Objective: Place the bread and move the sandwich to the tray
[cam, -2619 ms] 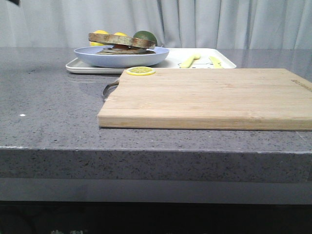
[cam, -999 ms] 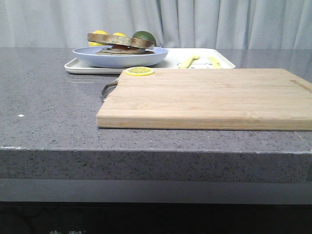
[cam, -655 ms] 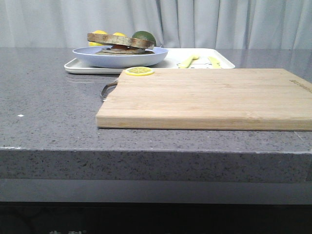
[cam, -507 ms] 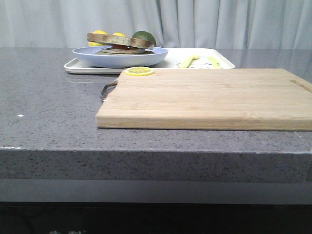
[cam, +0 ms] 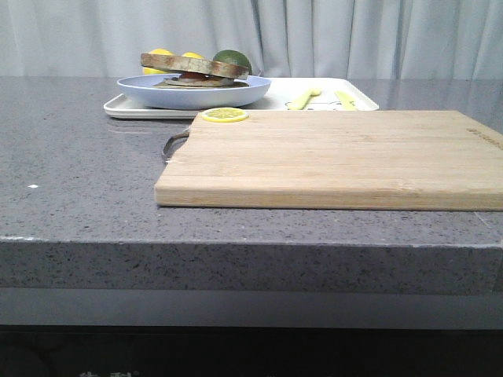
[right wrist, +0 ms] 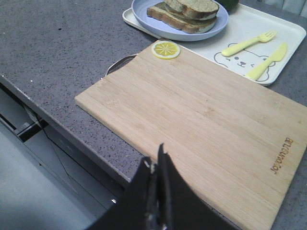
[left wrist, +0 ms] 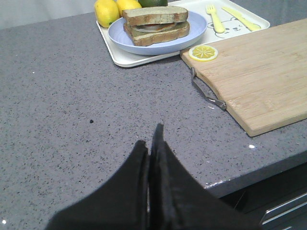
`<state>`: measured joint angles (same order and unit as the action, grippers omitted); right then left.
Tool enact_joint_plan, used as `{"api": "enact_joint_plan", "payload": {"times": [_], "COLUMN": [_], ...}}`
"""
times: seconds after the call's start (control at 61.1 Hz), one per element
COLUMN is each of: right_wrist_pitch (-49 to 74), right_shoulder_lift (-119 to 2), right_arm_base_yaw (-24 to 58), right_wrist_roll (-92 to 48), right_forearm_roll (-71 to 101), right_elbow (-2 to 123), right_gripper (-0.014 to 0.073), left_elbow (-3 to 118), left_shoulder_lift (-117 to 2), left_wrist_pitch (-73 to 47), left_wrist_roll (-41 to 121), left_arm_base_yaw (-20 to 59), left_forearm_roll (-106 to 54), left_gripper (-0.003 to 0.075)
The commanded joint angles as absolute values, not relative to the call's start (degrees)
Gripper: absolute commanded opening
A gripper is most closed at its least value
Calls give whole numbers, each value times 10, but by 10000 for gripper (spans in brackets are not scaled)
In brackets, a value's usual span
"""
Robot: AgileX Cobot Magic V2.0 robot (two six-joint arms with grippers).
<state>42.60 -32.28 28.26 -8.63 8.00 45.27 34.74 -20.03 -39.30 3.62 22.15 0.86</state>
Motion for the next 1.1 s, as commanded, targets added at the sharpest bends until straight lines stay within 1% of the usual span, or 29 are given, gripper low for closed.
{"api": "enact_joint_plan", "payload": {"times": [0.0, 0.131, 0.278, 0.377, 0.606, 0.72, 0.802, 0.917, 1.08], "right_wrist_pitch": [388, 387, 387, 387, 387, 387, 388, 387, 387], "right_shoulder_lift": [-323, -323, -323, -323, -323, -323, -323, -323, -323], "right_arm_base_yaw": [283, 283, 283, 283, 283, 283, 283, 283, 283], "right_wrist_roll": [-86, -86, -86, -86, -86, -86, -86, -86, -86], "right_forearm_roll": [79, 79, 79, 79, 79, 79, 79, 79, 79], "right_elbow": [468, 468, 468, 468, 468, 468, 468, 468, 468], "right_gripper": [-67, -67, -67, -67, -67, -67, -67, -67, -67], "left_elbow": [363, 355, 306, 243, 96, 43, 20, -4, -4], "left_shoulder_lift": [-205, -189, -129, -77, -11, 14, 15, 15, 15], "left_wrist_pitch": [-354, -349, -303, -241, -70, -31, -19, 11, 17], "left_wrist_roll": [38, 38, 38, 38, 33, -22, -51, -57, -53], "left_arm_base_yaw": [225, 217, 158, 123, 82, 55, 51, 51, 66], "left_forearm_roll": [9, 7, 9, 0, -31, -21, 4, 0, 0], "left_gripper": [-17, -17, -17, -17, -17, -17, -17, -17, -17]}}
